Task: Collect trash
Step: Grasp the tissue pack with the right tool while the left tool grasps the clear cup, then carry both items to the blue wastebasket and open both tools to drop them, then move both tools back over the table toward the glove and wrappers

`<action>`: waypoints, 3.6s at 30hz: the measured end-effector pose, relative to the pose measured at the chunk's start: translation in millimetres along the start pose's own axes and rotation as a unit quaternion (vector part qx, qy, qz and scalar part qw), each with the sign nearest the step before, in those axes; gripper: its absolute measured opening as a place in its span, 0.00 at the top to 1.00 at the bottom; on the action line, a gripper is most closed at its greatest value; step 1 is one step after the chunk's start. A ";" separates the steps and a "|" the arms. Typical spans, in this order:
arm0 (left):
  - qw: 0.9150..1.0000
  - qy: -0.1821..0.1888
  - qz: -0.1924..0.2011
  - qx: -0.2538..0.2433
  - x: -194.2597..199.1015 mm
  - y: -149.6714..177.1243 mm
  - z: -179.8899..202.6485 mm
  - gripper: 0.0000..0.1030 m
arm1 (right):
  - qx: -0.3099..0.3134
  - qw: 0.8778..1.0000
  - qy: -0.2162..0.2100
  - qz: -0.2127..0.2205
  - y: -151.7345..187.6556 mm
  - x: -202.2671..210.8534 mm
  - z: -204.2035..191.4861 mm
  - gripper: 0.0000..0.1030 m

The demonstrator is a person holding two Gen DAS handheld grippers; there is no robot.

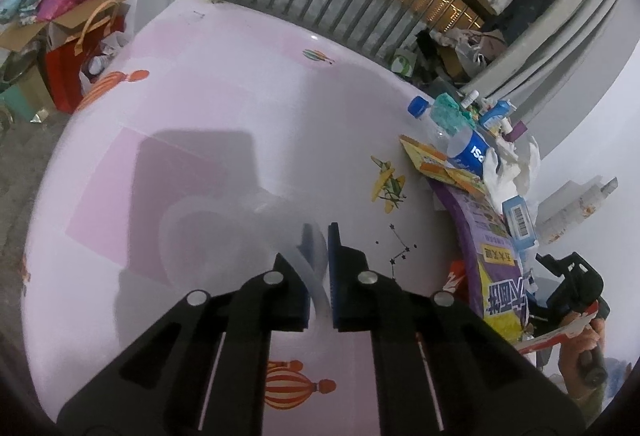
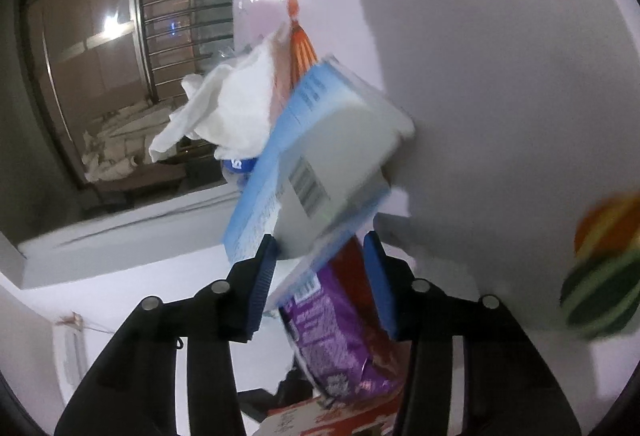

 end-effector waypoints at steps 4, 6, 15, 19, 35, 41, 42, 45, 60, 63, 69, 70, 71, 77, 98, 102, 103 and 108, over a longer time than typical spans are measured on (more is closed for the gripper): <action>1.000 -0.003 0.001 0.004 4.5 0.7 -2.1 0.95 | -0.030 0.999 -0.021 -0.032 16.5 -6.3 4.5 0.43; 1.000 -0.003 0.001 0.006 7.1 0.7 -2.4 0.95 | -0.037 0.999 -0.023 -0.029 14.6 -12.6 0.5 0.39; 0.999 -0.011 0.031 -0.009 33.8 -10.3 4.8 0.95 | -0.061 0.997 -0.024 0.029 -8.9 -20.8 -9.2 0.52; 0.998 -0.019 0.050 -0.019 54.0 -15.0 10.9 0.95 | -0.069 0.996 -0.044 0.033 -6.9 -15.7 -3.9 0.58; 0.974 0.116 0.078 -0.180 112.2 0.1 209.3 0.96 | -0.030 0.985 -0.169 0.022 -6.4 102.9 -26.2 0.69; 0.949 0.199 0.024 -0.243 82.0 33.9 328.6 0.96 | -0.016 0.978 -0.185 0.096 -32.4 197.3 -10.7 0.69; 0.944 0.208 0.011 -0.255 72.7 41.7 350.2 0.96 | -0.020 0.977 -0.183 0.111 -38.9 213.6 -2.6 0.69; 0.930 0.231 -0.038 -0.282 39.2 69.0 408.9 0.96 | -0.032 0.974 -0.161 0.159 -55.4 260.6 25.2 0.69; 0.855 0.265 -0.289 -0.338 -165.1 232.4 616.1 0.96 | -0.061 0.953 0.011 0.298 -173.0 375.0 117.7 0.69; 0.849 0.257 -0.310 -0.343 -199.1 249.8 630.0 0.96 | -0.070 0.950 0.037 0.303 -200.3 373.0 125.8 0.68; 0.857 0.222 -0.324 -0.333 -264.1 271.2 644.6 0.49 | -0.076 0.945 0.134 0.290 -266.8 362.8 169.0 0.51; 0.860 0.215 -0.323 -0.331 -271.3 272.8 645.4 0.49 | -0.077 0.941 0.157 0.290 -267.8 362.3 181.7 0.49; 0.862 0.209 -0.326 -0.328 -275.4 273.3 642.7 0.47 | -0.080 0.935 0.184 0.293 -273.1 363.2 190.7 0.47; 0.868 0.212 -0.311 -0.324 -277.9 261.4 626.4 0.38 | -0.078 0.927 0.210 0.301 -253.4 367.6 212.1 0.45; 0.884 0.251 -0.196 -0.342 -115.9 214.8 562.6 0.29 | 0.199 0.779 0.462 0.375 -94.1 421.0 81.2 0.10; 0.900 0.236 -0.150 -0.335 -71.3 185.9 526.7 0.29 | 0.269 0.724 0.500 0.392 -67.4 418.9 41.5 0.06; 0.905 0.228 -0.138 -0.331 -61.4 177.0 517.2 0.29 | 0.288 0.711 0.505 0.397 -60.7 416.3 30.8 0.06; 0.925 0.206 -0.077 -0.310 -9.8 126.1 471.9 0.29 | 0.355 0.653 0.527 0.412 -32.5 390.8 -17.0 0.06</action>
Point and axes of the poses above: each gripper's, at about its wrist camera, not at the fingertips, and x roughly against the way its jaws point, z to its right, y to its underside, the point moved 8 cm from there along -x, roughly the way its jaws point, and after that the axes turned 3 degrees about -z, right-handed, at the moved point
